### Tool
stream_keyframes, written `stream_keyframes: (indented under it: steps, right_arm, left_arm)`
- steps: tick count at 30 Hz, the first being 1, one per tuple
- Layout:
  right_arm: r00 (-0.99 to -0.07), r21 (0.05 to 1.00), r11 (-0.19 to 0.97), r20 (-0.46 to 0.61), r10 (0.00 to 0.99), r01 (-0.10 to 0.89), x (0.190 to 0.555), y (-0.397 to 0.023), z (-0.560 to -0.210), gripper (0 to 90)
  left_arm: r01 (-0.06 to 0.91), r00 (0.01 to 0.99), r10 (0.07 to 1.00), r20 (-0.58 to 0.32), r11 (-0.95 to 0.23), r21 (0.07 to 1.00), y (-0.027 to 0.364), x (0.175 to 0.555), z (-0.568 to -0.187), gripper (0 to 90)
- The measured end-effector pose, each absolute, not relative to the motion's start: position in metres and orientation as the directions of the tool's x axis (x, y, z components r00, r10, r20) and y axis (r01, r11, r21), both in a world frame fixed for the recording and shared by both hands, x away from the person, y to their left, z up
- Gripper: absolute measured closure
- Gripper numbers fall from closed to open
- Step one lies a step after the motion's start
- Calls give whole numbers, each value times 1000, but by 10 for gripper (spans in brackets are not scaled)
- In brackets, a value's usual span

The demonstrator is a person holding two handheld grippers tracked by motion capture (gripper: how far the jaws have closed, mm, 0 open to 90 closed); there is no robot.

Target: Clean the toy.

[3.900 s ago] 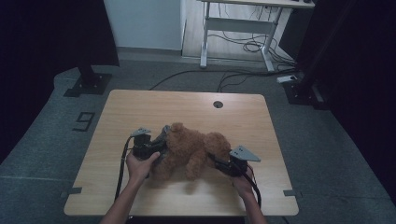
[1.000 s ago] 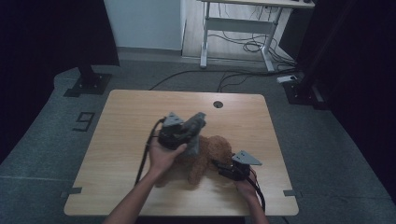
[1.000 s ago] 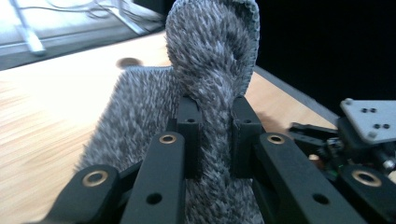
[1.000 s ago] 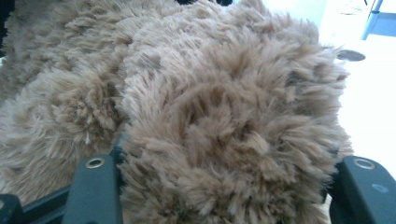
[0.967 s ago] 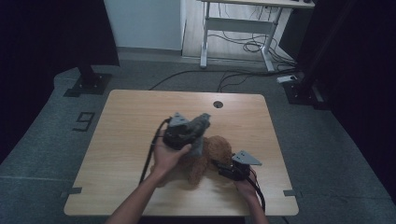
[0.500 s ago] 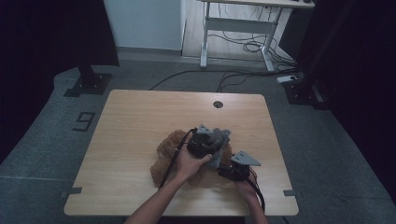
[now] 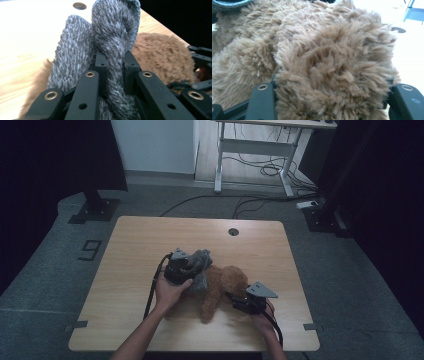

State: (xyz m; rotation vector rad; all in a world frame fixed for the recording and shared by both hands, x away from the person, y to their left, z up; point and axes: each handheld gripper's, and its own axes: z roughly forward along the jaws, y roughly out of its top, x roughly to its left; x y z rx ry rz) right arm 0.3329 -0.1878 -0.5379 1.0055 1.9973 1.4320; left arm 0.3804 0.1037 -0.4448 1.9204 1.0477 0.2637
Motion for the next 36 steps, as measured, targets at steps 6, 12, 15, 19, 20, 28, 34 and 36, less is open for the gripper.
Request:
stream_keyframes:
  steps: [6, 12, 15, 19, 20, 28, 34, 36]
  right_arm:
    - [-614, 942, 179, 36, 789, 284, 333, -187, -538, 349]
    - [-614, 942, 175, 39, 789, 286, 333, -188, -538, 348]
    - [-609, 942, 164, 52, 791, 294, 334, -189, -539, 349]
    - [-606, 941, 140, 81, 791, 308, 335, -194, -541, 348]
    - [-607, 942, 143, 77, 791, 305, 335, -193, -541, 349]
    - [-602, 941, 150, 66, 796, 302, 336, -192, -540, 349]
    - [-595, 943, 155, 54, 802, 294, 337, -188, -539, 350]
    - [-594, 943, 159, 49, 803, 292, 338, -187, -539, 350]
  left_arm:
    - [572, 588, 770, -248, -179, 801, 124, 379, -449, 778]
    - [586, 546, 801, -245, -156, 796, 150, 378, -450, 778]
    - [637, 500, 838, -219, -185, 748, 167, 380, -467, 781]
    - [697, 477, 796, -373, -83, 713, 187, 379, -501, 781]
    - [701, 472, 795, -380, -77, 709, 190, 380, -502, 780]
    - [643, 468, 831, -300, -88, 761, 197, 376, -469, 780]
    - [570, 562, 774, -293, -104, 815, 159, 385, -418, 778]
    - [545, 596, 757, -268, -136, 827, 137, 389, -403, 779]
